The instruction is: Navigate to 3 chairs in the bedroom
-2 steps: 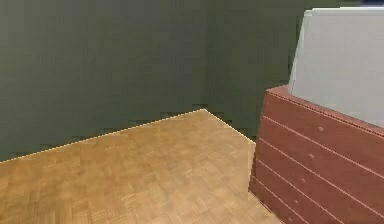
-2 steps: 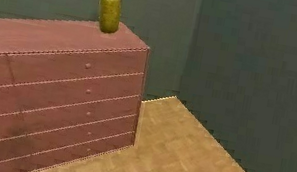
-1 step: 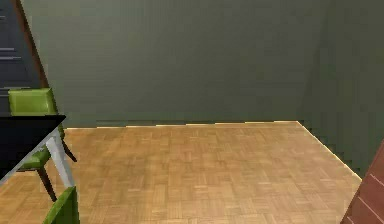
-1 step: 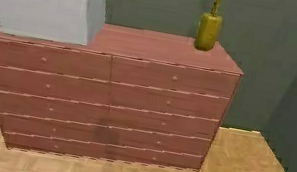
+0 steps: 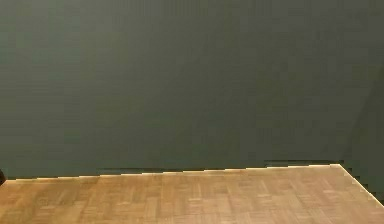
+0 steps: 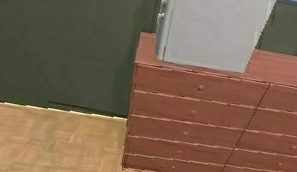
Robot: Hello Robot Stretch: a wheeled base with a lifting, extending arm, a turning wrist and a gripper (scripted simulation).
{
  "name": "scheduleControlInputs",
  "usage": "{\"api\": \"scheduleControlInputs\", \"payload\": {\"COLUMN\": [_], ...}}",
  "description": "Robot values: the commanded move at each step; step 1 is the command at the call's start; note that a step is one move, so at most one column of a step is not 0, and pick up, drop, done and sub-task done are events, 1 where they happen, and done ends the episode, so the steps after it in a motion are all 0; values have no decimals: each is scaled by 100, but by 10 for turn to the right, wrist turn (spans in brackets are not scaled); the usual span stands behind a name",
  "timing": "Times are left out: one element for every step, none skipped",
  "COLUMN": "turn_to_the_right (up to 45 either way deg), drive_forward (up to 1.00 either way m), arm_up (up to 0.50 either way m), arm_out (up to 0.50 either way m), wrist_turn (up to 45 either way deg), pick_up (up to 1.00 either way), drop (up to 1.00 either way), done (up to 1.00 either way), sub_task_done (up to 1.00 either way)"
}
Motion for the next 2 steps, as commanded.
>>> {"api": "scheduleControlInputs", "payload": {"turn_to_the_right": [-420,0], "drive_forward": [0,95], "arm_up": [0,0], "arm_out": [0,0], "wrist_turn": [0,0], "pick_up": [0,0], "drop": [0,0], "done": [0,0], "sub_task_done": [0,0]}}
